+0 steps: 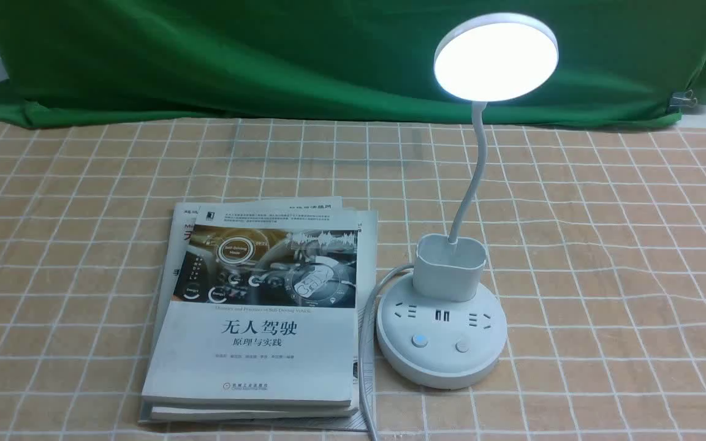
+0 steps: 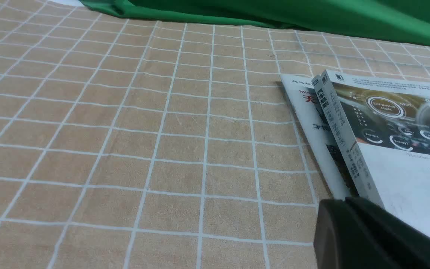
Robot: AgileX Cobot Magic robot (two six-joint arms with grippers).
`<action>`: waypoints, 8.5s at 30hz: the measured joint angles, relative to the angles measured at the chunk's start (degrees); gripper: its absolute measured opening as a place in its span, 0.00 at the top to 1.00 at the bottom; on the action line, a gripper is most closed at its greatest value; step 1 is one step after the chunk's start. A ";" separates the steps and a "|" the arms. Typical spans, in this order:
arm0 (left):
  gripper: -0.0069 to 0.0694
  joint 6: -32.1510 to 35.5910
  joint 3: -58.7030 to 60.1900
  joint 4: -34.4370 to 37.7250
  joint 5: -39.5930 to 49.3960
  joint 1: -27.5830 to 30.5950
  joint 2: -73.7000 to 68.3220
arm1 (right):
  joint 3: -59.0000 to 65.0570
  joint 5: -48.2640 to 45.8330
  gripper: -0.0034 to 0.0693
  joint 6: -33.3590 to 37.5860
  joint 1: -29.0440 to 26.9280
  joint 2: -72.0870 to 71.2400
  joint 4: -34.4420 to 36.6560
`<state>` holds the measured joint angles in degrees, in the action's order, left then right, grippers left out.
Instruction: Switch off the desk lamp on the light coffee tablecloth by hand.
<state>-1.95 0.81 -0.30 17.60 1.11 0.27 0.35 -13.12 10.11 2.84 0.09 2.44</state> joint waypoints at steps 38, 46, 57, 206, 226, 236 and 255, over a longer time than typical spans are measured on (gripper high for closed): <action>0.90 0.00 0.00 0.00 0.00 0.00 0.00 | 0.00 0.00 0.62 0.00 0.00 0.00 0.00; 0.90 0.00 0.00 0.00 0.00 0.00 0.00 | 0.00 0.61 0.62 -1.96 0.00 0.00 1.13; 0.90 0.00 0.00 0.00 0.00 0.00 0.00 | 0.00 14.04 0.62 -35.81 0.00 0.00 9.11; 0.90 0.00 0.00 0.00 0.00 0.00 0.00 | -60.85 -30.13 0.89 -25.35 32.55 89.18 -3.63; 0.90 0.00 0.00 0.00 0.00 0.00 0.00 | -42.84 -30.58 0.86 -25.35 32.55 55.32 -3.68; 0.90 0.00 0.00 0.00 0.00 0.00 0.00 | -38.70 -22.42 0.92 -24.18 29.19 49.27 -7.76; 0.90 0.00 0.00 -0.30 0.00 0.00 0.00 | -0.07 6.92 0.93 -13.67 0.49 3.60 -5.16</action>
<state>-1.95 0.81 -0.60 17.60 1.11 0.27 0.28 -6.20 -3.56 3.33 3.69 -2.71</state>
